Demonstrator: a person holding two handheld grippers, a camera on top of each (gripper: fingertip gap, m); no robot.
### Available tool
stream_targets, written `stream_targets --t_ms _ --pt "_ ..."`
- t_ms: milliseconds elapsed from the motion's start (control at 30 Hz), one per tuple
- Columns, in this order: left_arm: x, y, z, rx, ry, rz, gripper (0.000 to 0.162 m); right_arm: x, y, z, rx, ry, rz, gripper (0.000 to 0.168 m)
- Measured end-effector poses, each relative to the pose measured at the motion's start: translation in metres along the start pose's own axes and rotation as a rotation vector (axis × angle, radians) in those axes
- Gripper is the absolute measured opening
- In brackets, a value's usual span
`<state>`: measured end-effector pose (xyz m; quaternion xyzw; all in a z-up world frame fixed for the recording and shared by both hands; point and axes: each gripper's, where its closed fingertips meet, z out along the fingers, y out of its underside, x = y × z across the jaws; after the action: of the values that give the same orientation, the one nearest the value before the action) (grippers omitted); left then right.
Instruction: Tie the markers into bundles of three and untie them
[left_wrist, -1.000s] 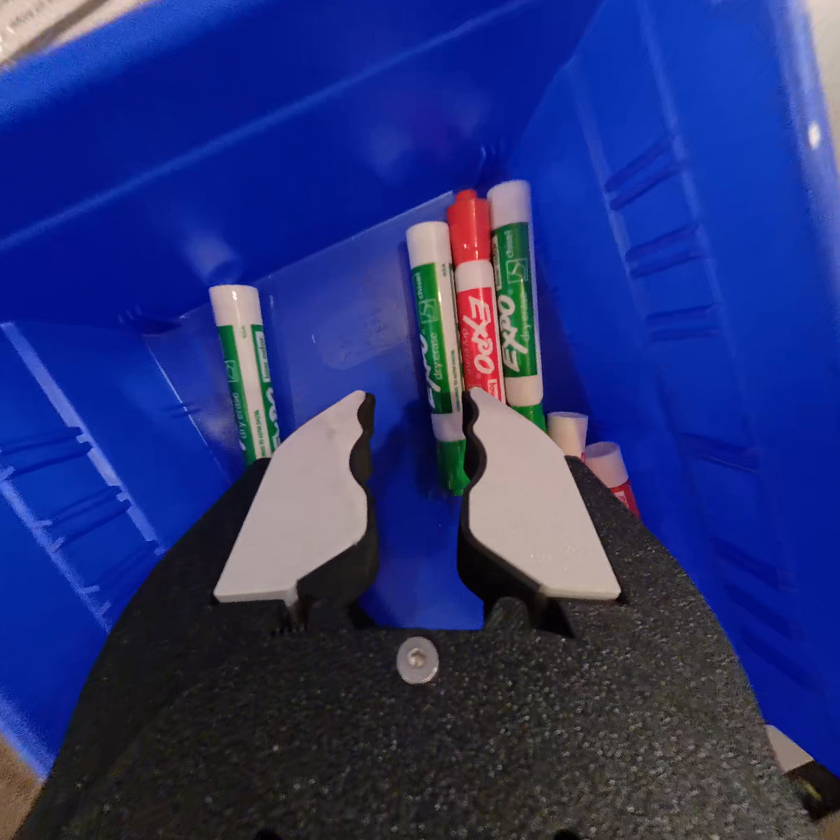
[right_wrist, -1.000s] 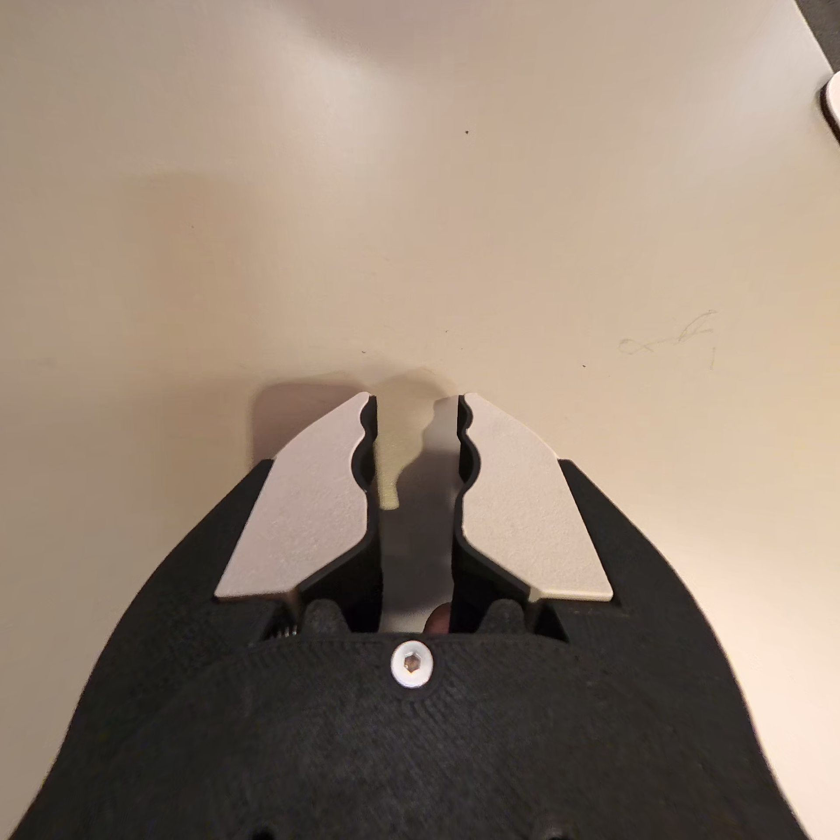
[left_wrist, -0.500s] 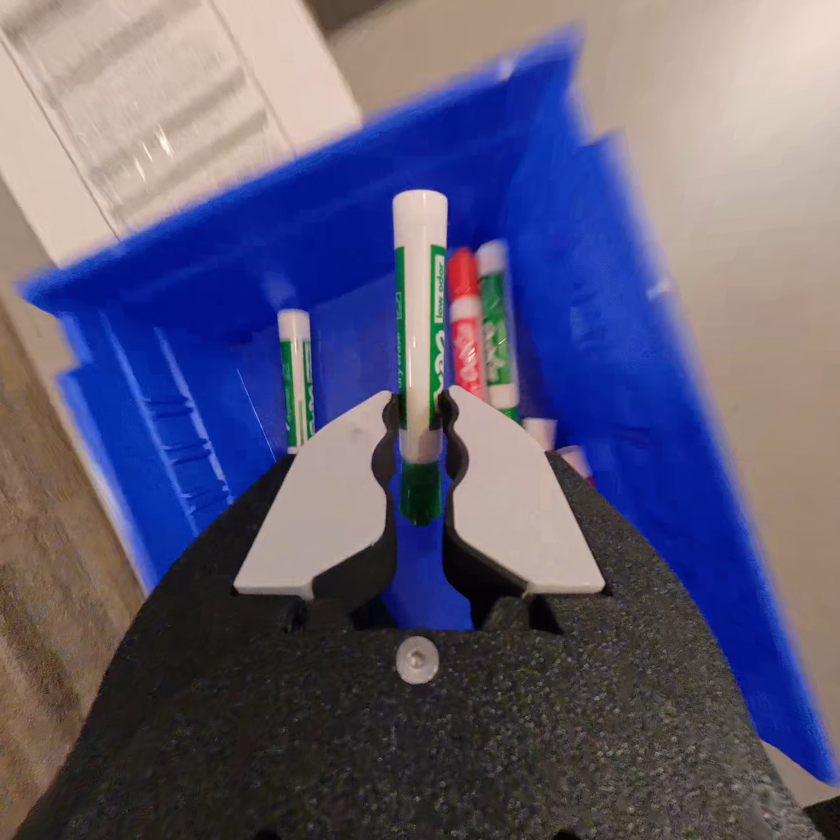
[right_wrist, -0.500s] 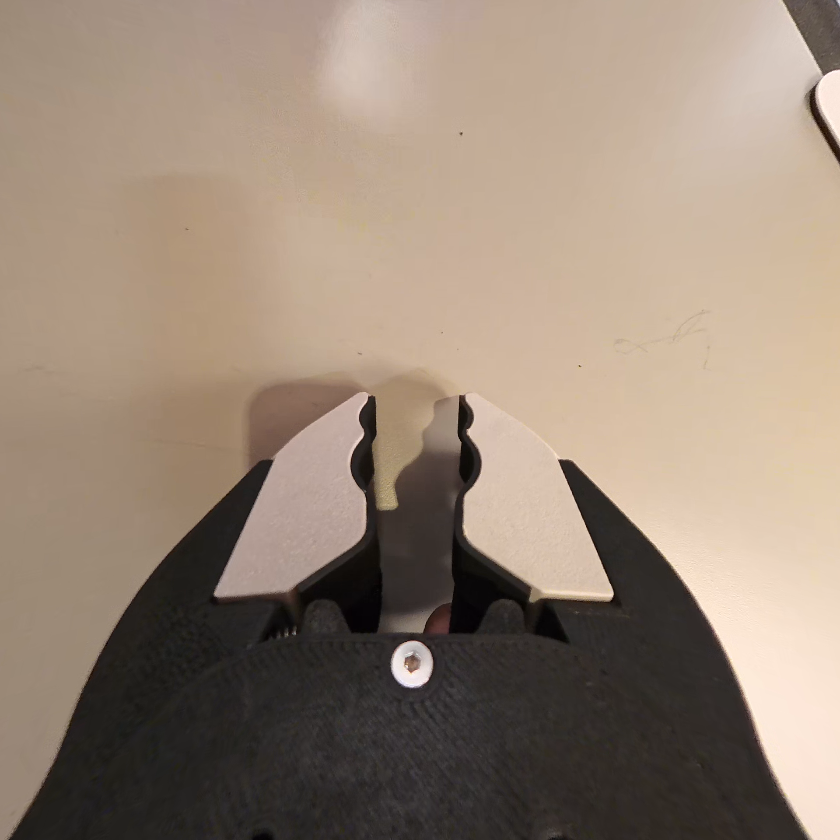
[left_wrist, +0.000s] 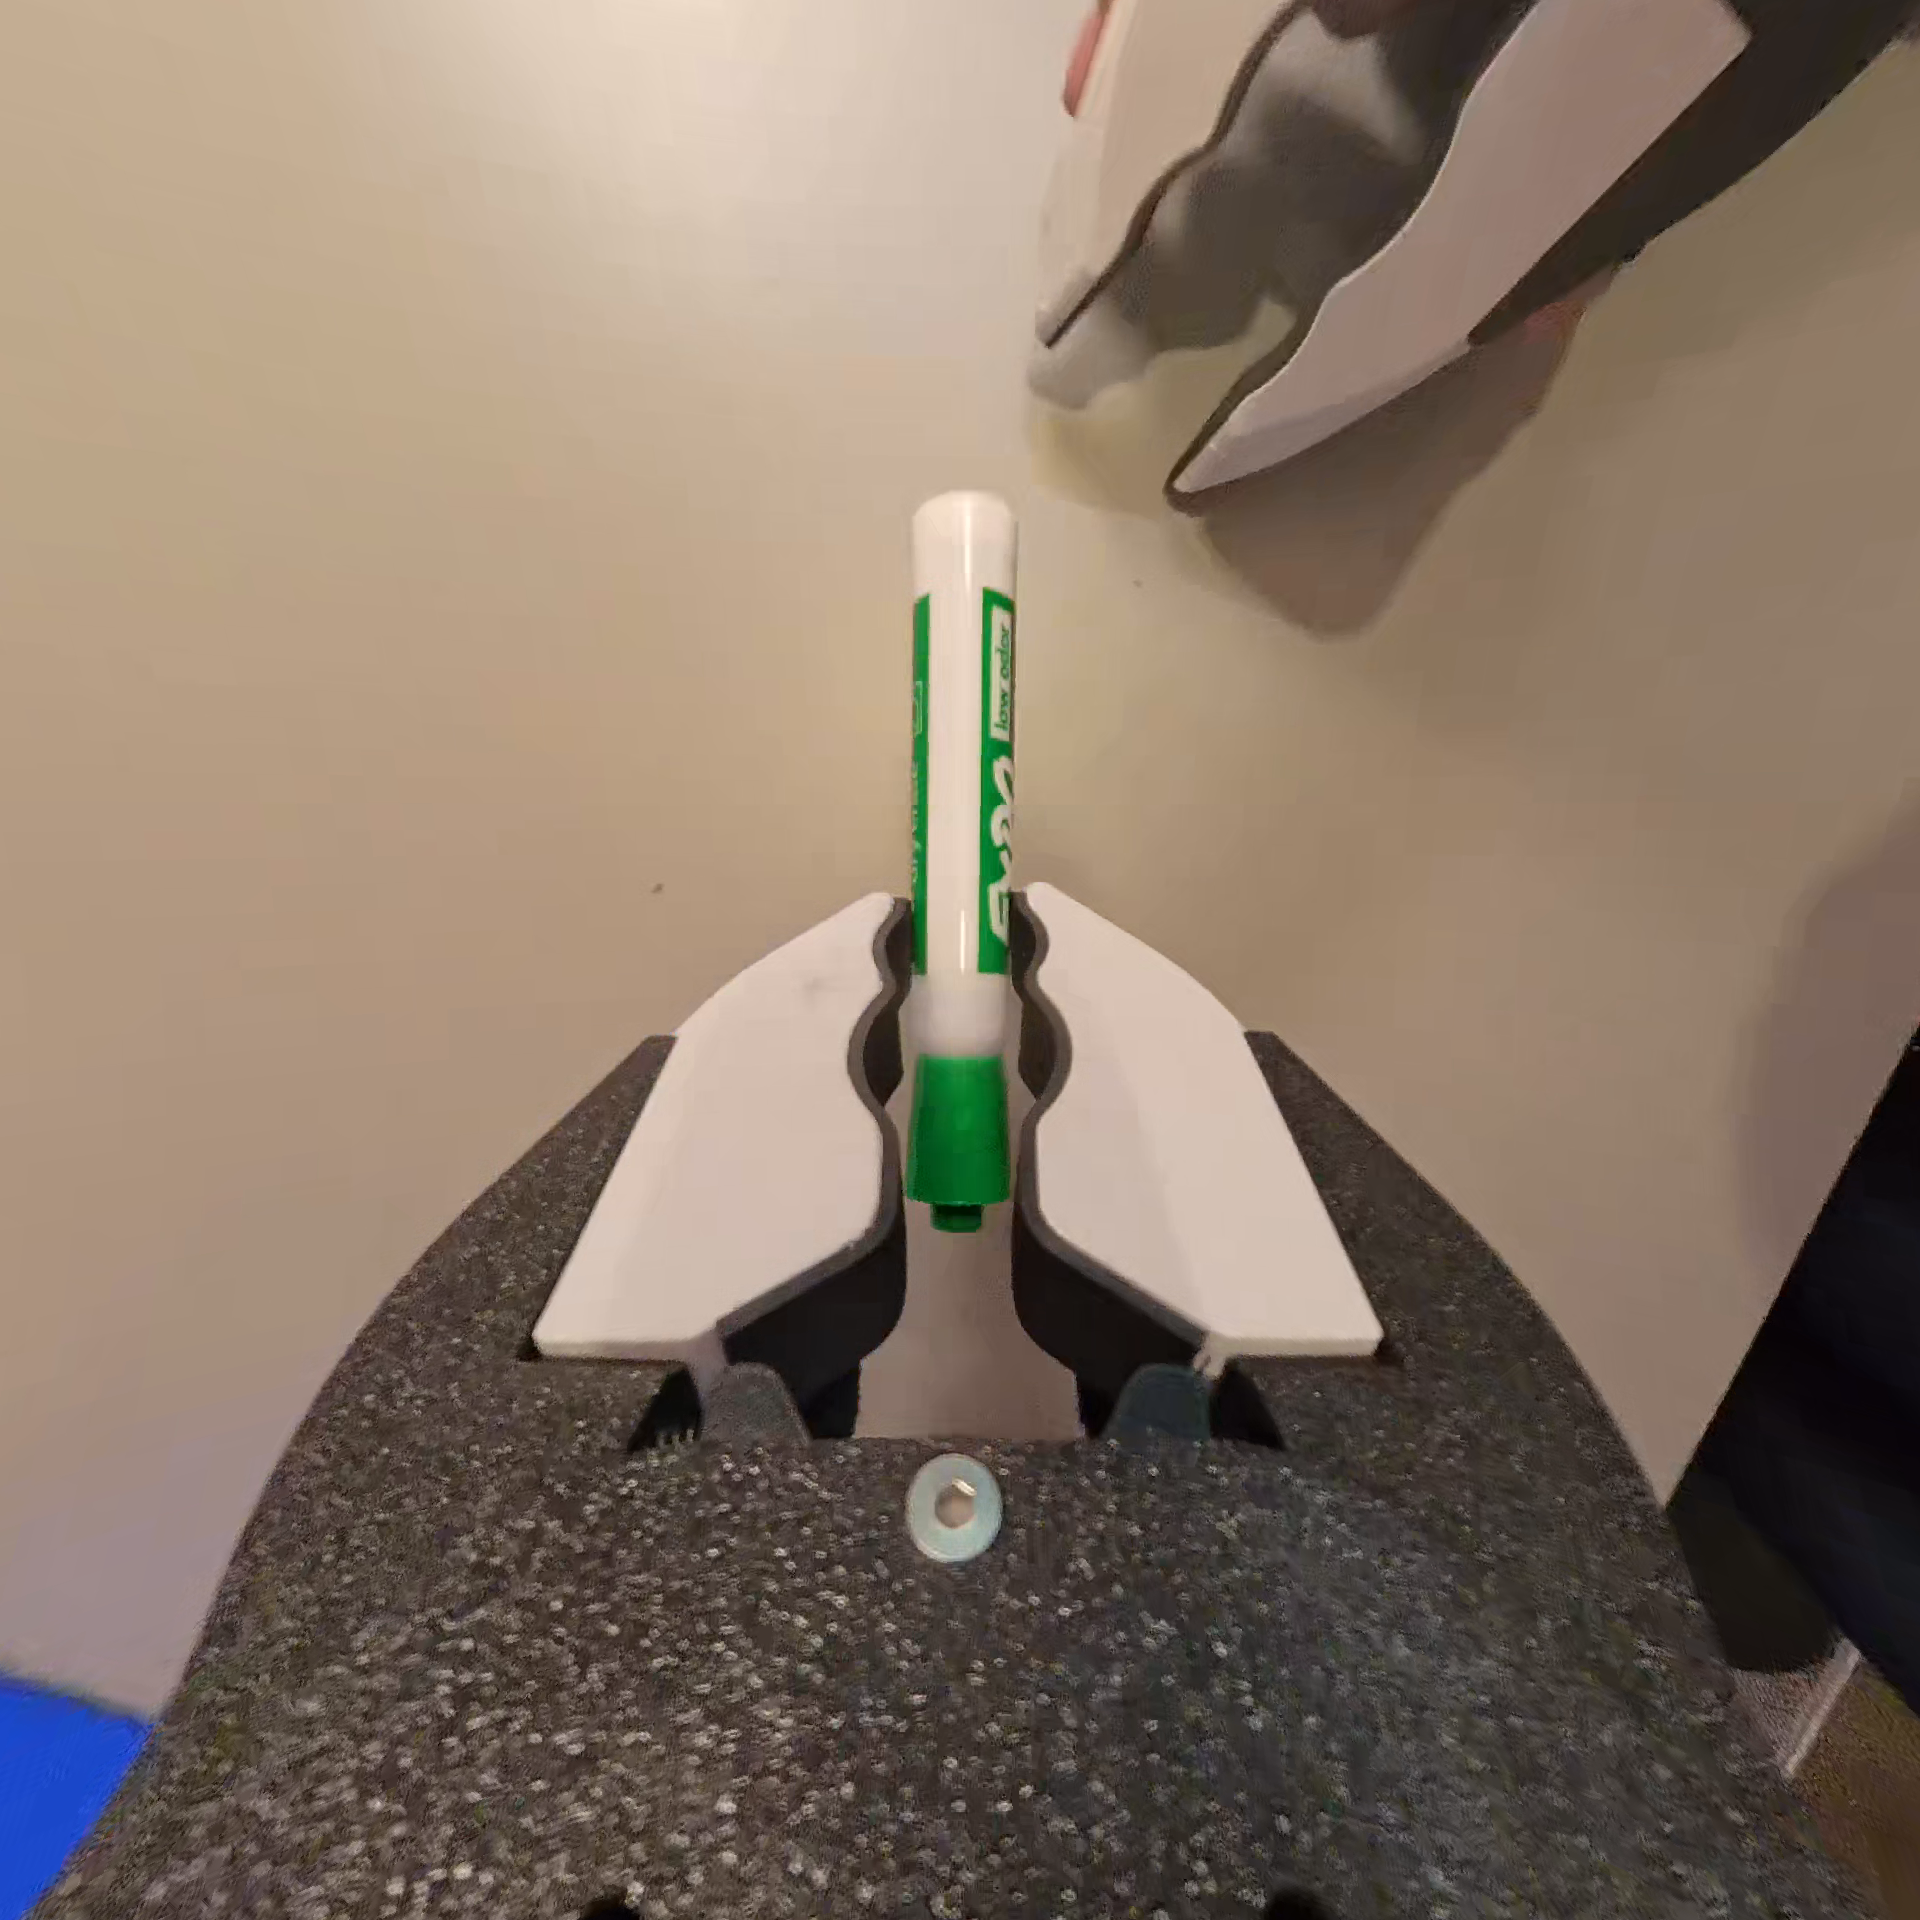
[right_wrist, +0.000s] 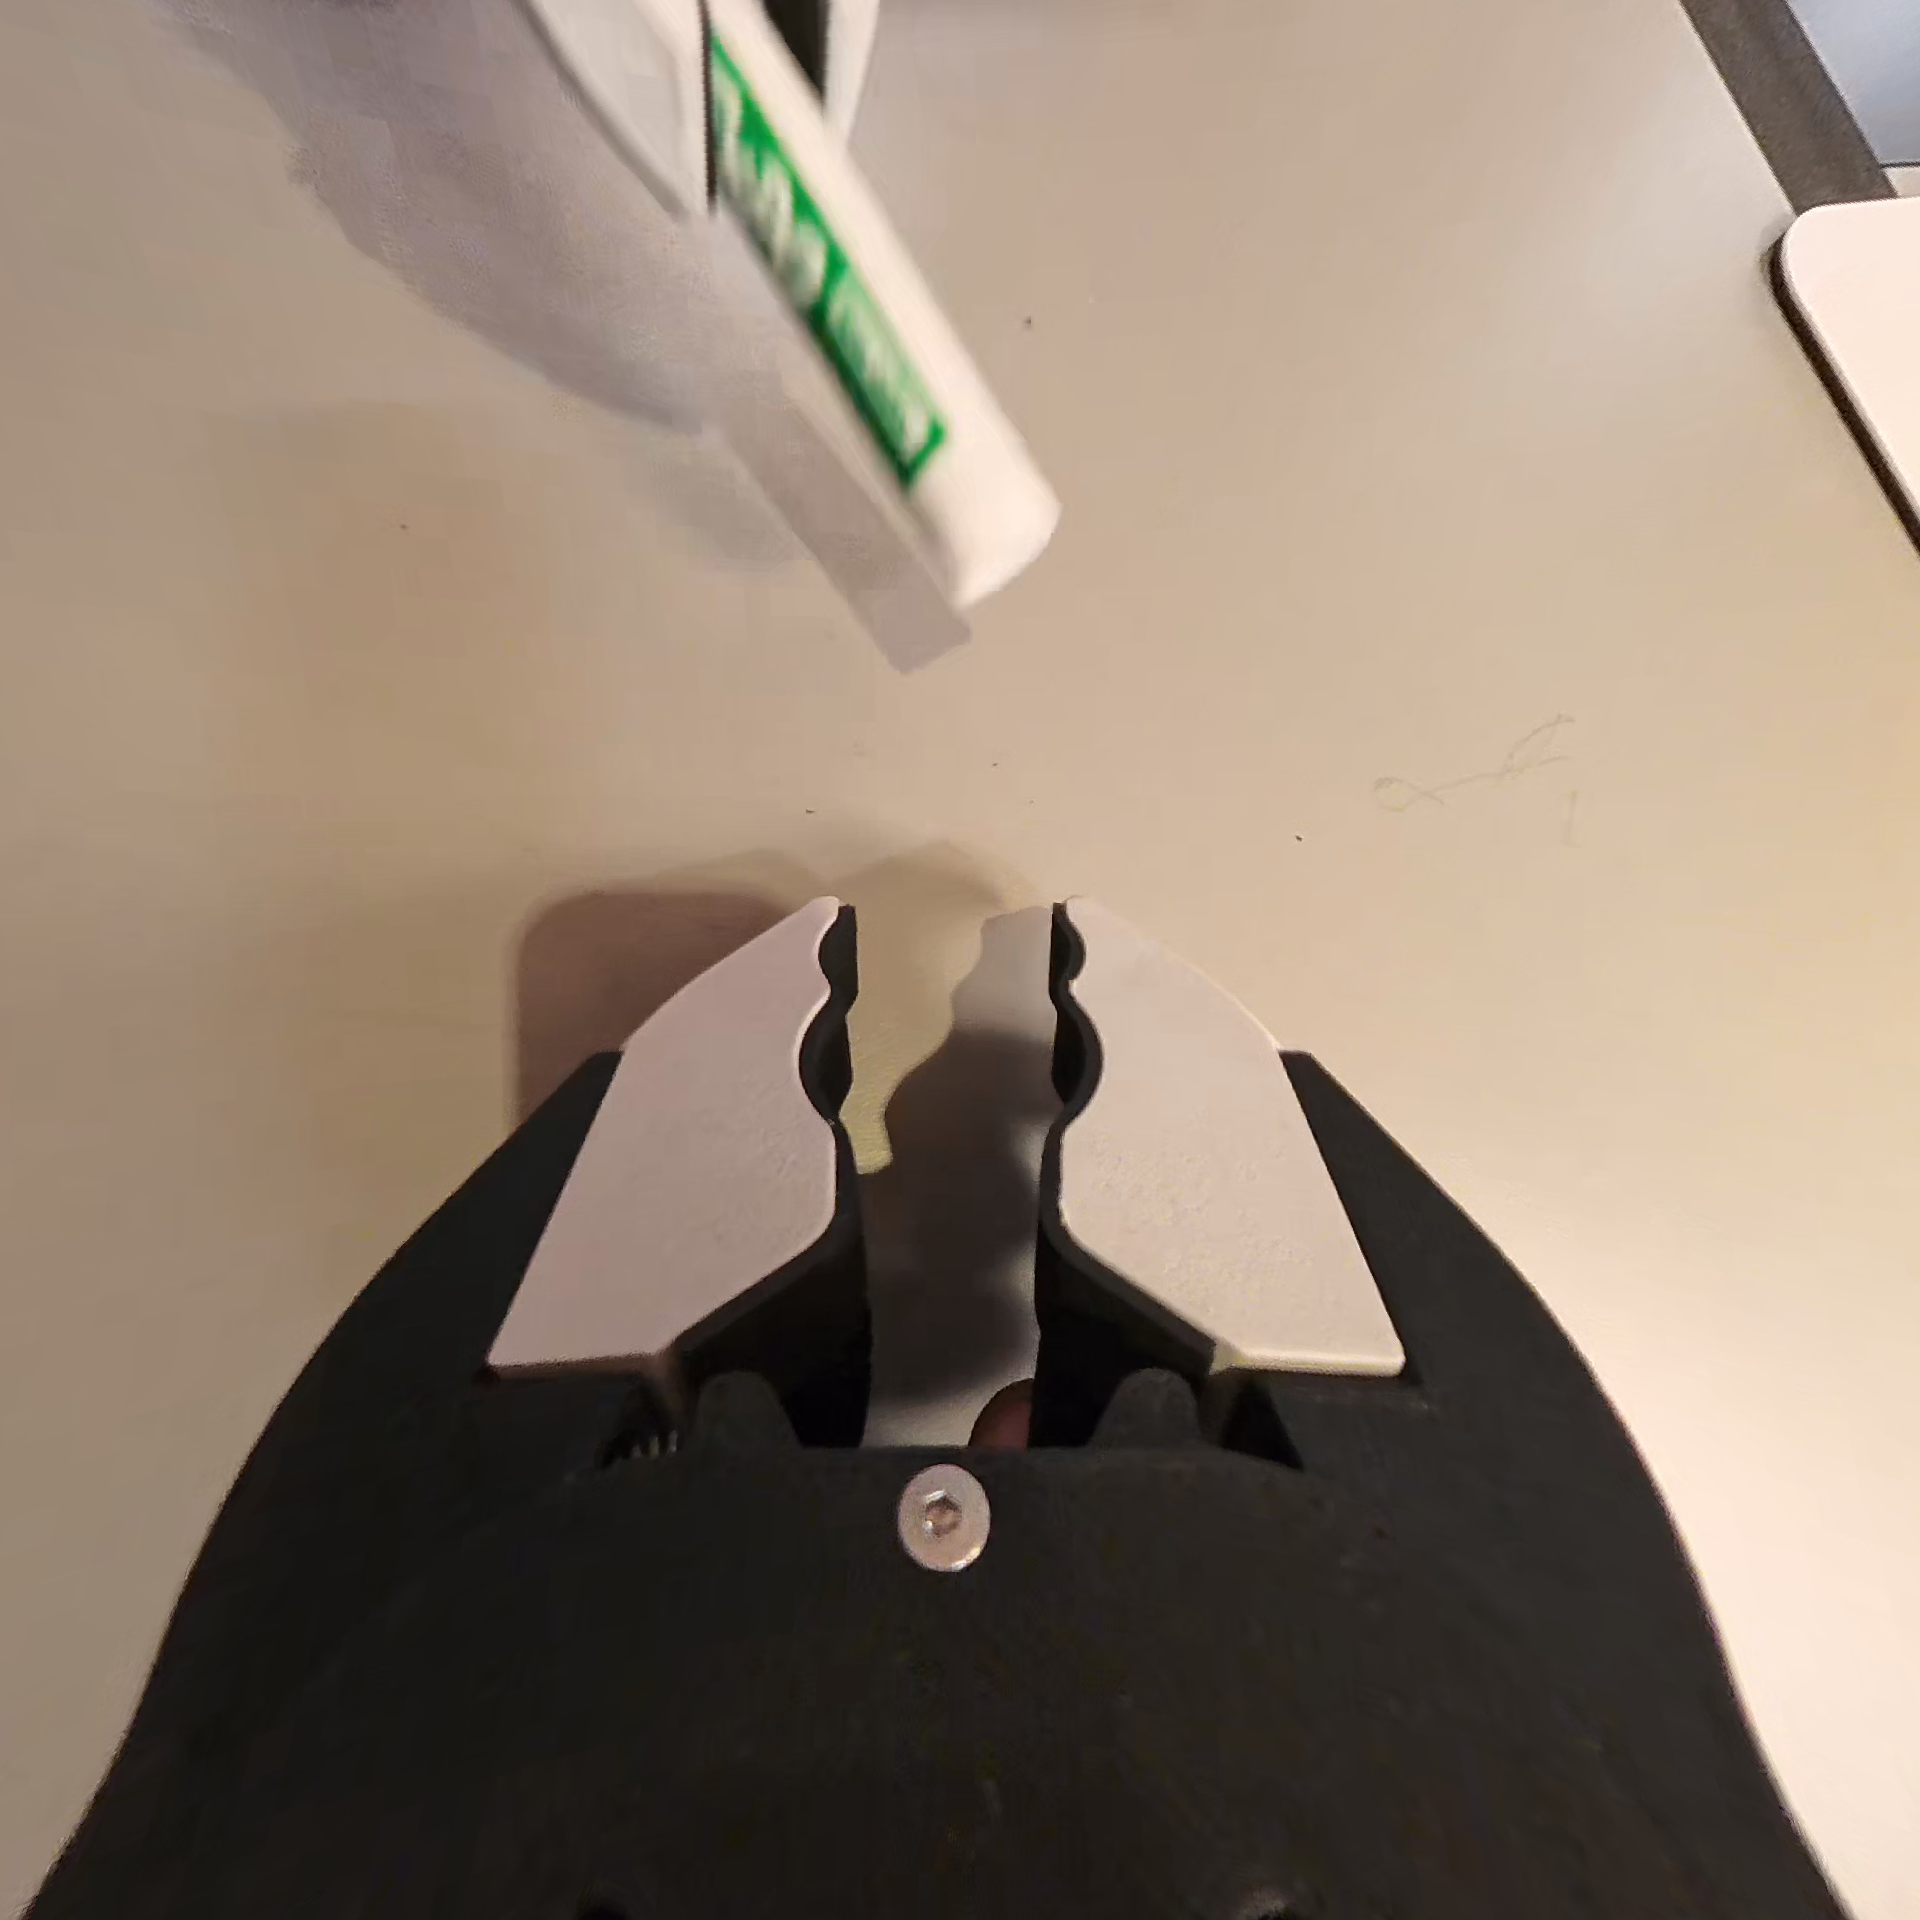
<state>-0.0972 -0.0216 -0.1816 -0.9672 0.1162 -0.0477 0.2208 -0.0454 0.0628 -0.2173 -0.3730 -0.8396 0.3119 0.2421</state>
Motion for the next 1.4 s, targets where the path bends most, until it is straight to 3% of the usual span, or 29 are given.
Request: stream_targets --t_ms 233,467,633,767,900,1000,1067,1200,1400 --pt "0.018 0.018 0.042 -0.128 -0.003 0.055 0.019 0.0 0.0 0.0 0.002 0.004 -0.004 0.035" --pt "0.019 0.021 0.04 -0.104 -0.02 0.048 0.037 0.0 0.0 0.0 0.0 0.002 0.0 0.035" --pt "0.021 0.009 0.01 0.024 0.009 0.006 0.05 0.001 0.0 0.0 -0.001 0.0 0.004 0.035" --pt "-0.005 0.006 -0.055 0.177 -0.063 -0.066 0.051 0.001 0.0 0.0 -0.001 -0.001 0.005 0.035" --pt "-0.084 0.058 -0.144 0.218 -0.345 -0.241 0.05 0.0 0.0 0.0 -0.001 -0.001 0.003 0.035" --pt "-0.143 0.133 -0.198 0.151 -0.553 -0.423 0.049 0.0 0.0 0.0 0.0 -0.002 0.002 0.035" --pt "-0.172 0.186 -0.214 0.088 -0.631 -0.543 0.049 0.0 0.0 0.0 -0.002 -0.005 0.006 0.035" --pt "-0.196 0.252 -0.183 0.004 -0.553 -0.691 0.051 0.0 0.001 0.002 -0.013 -0.028 0.028 0.035" --pt "-0.206 0.261 -0.12 -0.023 -0.431 -0.676 0.054 0.0 0.001 0.003 -0.018 -0.051 0.044 0.035"
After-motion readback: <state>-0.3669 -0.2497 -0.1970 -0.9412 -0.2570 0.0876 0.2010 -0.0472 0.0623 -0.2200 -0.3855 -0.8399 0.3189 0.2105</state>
